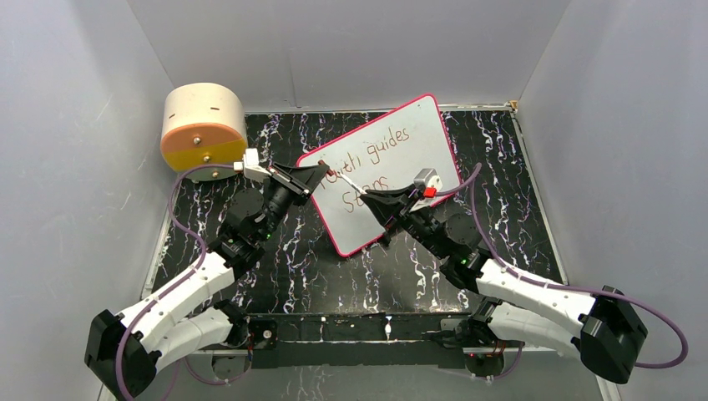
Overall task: Write a sentence on the whiteboard
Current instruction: Close the whiteboard marker at the center of the board.
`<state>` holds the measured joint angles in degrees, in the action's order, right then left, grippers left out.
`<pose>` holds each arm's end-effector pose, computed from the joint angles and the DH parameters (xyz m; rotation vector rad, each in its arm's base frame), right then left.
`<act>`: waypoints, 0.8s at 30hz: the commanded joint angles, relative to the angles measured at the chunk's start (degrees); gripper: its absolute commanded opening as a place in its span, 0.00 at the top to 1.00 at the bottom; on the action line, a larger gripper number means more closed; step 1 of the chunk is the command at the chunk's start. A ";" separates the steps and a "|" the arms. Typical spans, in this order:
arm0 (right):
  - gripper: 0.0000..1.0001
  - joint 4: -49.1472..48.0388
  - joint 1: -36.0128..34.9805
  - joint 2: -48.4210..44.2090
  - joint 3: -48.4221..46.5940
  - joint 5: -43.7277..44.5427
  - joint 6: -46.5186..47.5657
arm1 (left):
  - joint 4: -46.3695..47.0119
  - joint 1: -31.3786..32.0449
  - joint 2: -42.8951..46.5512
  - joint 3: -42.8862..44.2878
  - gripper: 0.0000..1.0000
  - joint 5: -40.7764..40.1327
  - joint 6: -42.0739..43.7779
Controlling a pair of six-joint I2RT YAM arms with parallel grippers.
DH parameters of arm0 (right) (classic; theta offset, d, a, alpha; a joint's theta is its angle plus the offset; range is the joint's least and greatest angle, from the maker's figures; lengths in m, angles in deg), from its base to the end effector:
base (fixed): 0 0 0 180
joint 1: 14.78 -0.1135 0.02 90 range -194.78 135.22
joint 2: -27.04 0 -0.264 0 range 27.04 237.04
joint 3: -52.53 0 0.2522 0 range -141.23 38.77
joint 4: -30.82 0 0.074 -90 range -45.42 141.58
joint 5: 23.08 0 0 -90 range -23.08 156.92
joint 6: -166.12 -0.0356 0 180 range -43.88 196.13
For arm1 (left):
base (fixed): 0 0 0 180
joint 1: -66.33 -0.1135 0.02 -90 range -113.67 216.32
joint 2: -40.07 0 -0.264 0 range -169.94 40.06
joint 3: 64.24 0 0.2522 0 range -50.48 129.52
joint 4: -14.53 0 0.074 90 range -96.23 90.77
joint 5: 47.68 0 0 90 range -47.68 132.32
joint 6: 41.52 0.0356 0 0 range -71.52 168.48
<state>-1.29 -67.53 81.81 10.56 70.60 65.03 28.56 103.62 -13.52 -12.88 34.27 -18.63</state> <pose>0.1332 0.1714 0.3095 -0.4032 1.2237 0.9244 0.1798 -0.1307 0.3385 -0.5166 1.4305 -1.4079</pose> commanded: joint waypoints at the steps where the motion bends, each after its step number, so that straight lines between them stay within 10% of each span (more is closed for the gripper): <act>1: 1.00 -6.61 -0.67 -0.10 0.17 2.01 1.43 | 3.85 0.75 0.36 -0.64 1.00 -4.02 -1.58; 24: 1.00 -5.37 -1.42 1.27 -0.80 0.07 1.50 | 4.90 1.11 -0.63 -0.54 1.00 -2.45 -3.91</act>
<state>-3.21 -68.54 83.29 10.56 71.00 65.84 31.21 104.35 -14.15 -13.60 32.30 -22.41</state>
